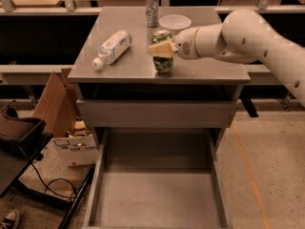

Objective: Pick green can from middle drawer and place on counter

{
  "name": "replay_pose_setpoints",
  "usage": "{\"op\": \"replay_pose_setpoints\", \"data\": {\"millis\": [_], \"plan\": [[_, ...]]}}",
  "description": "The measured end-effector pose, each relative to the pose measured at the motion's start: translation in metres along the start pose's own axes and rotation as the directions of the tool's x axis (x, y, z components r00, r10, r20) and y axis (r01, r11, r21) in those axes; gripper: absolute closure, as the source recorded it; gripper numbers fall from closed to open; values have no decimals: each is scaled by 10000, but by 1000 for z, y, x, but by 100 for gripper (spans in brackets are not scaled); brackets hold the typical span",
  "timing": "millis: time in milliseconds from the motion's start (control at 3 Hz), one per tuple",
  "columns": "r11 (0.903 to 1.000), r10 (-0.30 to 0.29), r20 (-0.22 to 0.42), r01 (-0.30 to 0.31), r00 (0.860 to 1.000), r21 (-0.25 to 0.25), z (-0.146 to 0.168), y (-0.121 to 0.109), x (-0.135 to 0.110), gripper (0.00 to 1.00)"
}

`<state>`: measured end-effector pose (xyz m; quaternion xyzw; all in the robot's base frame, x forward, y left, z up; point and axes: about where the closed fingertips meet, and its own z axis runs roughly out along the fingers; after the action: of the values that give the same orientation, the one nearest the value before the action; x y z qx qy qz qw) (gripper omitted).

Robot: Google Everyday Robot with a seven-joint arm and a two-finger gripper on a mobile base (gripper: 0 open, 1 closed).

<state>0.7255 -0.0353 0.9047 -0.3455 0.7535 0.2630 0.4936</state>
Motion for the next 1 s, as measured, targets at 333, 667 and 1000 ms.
{"op": "replay_pose_setpoints", "data": {"millis": [333,667,1000], "plan": [[9957,899,599,-910,9942,168,5,-23,25,100],[9957,899,599,-911,9941,168,1,-22,17,76],[9957,899,598,-911,9941,167,1,-22,17,52]]}}
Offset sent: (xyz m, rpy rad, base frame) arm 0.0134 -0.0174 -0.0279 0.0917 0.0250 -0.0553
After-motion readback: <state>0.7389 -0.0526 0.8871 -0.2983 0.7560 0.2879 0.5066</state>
